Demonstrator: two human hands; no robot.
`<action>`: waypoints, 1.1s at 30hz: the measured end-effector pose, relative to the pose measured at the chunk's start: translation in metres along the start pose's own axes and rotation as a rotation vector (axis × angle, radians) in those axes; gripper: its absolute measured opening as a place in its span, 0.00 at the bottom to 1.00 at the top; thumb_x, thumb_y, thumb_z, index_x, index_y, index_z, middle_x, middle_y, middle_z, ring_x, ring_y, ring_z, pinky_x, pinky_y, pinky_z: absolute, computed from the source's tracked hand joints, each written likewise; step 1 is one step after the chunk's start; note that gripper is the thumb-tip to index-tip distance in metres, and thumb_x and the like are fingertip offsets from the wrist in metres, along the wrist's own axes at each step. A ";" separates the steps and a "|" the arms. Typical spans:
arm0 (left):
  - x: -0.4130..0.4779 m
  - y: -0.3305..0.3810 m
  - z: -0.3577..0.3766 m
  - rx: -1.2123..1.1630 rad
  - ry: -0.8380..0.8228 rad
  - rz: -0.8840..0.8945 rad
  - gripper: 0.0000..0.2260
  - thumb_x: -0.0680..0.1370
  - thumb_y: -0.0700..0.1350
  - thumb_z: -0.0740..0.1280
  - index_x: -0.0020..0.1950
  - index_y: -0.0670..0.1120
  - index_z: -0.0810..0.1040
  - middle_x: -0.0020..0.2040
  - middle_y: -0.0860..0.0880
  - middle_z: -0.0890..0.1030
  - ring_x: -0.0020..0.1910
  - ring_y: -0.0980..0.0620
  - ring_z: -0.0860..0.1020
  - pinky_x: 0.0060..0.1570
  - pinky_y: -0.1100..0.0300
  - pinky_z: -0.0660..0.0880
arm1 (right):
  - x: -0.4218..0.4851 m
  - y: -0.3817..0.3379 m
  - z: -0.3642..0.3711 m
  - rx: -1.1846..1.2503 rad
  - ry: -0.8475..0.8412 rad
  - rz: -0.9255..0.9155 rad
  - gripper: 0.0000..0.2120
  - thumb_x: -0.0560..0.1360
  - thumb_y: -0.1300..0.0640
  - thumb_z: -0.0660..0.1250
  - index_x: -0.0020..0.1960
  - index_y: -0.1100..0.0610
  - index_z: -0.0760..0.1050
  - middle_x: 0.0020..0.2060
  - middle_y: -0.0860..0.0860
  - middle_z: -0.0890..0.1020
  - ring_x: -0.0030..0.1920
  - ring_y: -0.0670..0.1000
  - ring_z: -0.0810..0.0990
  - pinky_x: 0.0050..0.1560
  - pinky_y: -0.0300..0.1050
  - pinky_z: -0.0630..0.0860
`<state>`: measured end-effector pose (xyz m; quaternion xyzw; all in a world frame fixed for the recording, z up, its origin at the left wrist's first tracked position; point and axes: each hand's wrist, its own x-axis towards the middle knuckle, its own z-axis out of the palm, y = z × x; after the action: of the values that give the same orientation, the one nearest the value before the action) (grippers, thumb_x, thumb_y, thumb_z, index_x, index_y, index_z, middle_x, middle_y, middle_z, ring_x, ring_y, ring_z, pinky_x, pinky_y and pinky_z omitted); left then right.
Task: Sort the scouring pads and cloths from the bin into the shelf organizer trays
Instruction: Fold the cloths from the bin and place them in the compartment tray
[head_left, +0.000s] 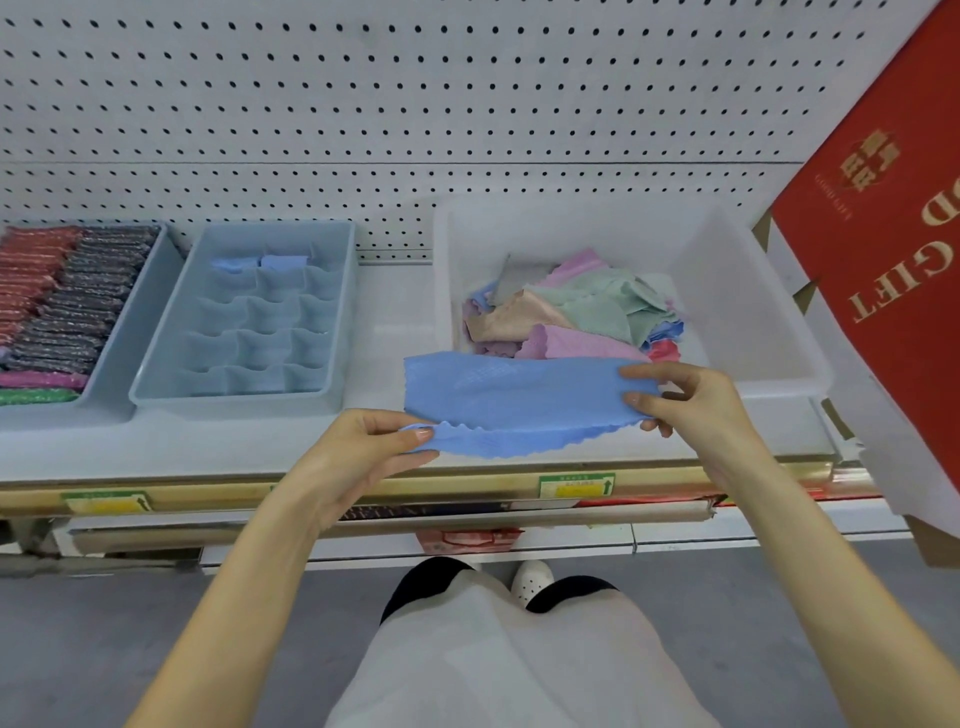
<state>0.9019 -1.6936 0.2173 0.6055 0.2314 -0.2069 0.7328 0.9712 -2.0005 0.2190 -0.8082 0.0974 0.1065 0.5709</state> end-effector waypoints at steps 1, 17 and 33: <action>0.001 0.004 0.000 0.011 0.011 0.012 0.08 0.75 0.33 0.68 0.40 0.40 0.86 0.48 0.42 0.85 0.47 0.51 0.84 0.51 0.63 0.80 | 0.001 -0.001 0.000 0.025 -0.001 0.001 0.11 0.71 0.68 0.72 0.49 0.54 0.82 0.46 0.58 0.80 0.24 0.45 0.74 0.27 0.35 0.70; 0.036 0.042 -0.014 0.301 0.089 0.112 0.04 0.73 0.36 0.73 0.38 0.41 0.82 0.45 0.38 0.84 0.48 0.46 0.82 0.58 0.59 0.77 | 0.026 -0.017 0.009 0.199 -0.012 0.138 0.13 0.72 0.70 0.69 0.54 0.58 0.81 0.41 0.54 0.80 0.25 0.44 0.74 0.32 0.33 0.72; 0.032 0.038 -0.018 0.151 -0.002 0.001 0.03 0.76 0.34 0.69 0.48 0.35 0.78 0.45 0.38 0.84 0.41 0.48 0.85 0.40 0.65 0.80 | 0.030 -0.019 0.012 0.138 -0.012 0.145 0.11 0.72 0.69 0.70 0.51 0.57 0.81 0.41 0.53 0.81 0.27 0.45 0.75 0.34 0.34 0.73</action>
<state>0.9484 -1.6697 0.2259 0.6590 0.2142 -0.2239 0.6854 1.0051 -1.9836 0.2239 -0.7571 0.1590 0.1454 0.6167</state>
